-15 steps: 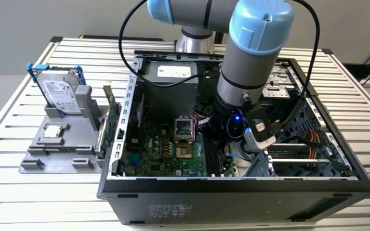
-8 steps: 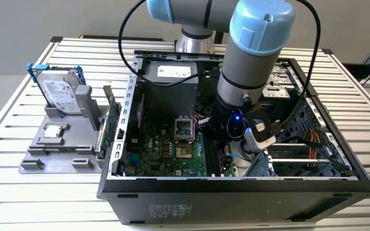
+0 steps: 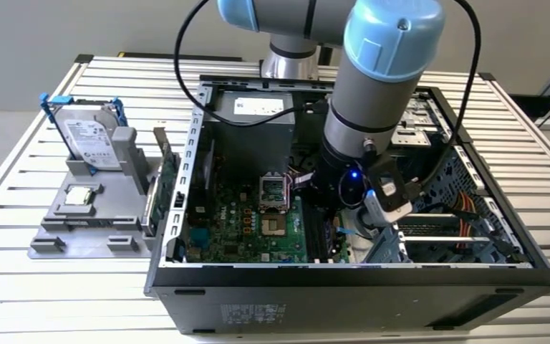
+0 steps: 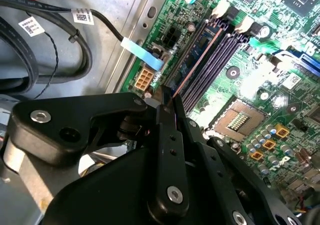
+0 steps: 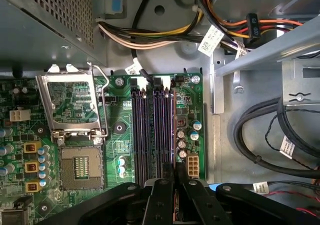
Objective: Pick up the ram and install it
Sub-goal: 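Insert the ram into the slot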
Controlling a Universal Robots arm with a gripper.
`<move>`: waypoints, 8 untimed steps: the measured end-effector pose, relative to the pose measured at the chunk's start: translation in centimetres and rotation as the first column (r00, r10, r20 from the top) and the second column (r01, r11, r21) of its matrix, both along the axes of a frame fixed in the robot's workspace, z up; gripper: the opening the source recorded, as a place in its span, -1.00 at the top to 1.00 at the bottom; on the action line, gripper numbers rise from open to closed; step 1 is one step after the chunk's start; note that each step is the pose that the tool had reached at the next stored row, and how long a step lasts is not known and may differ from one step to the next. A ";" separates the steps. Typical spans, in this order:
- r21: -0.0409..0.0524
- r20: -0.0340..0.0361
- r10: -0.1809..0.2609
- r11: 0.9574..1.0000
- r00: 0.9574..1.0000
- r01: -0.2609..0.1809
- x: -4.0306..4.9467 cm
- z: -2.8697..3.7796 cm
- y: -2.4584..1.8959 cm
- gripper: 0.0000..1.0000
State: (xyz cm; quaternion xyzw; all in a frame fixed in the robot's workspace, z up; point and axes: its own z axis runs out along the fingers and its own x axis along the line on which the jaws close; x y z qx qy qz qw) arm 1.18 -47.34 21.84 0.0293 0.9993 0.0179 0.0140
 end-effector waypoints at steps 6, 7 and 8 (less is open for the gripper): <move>0.008 0.000 0.005 1.000 1.000 -0.005 -0.01 0.05 -0.39 1.00; 0.008 0.000 0.008 1.000 1.000 -0.008 -0.01 0.05 -0.42 1.00; 0.009 0.000 0.012 1.000 1.000 -0.012 0.00 0.05 -0.43 1.00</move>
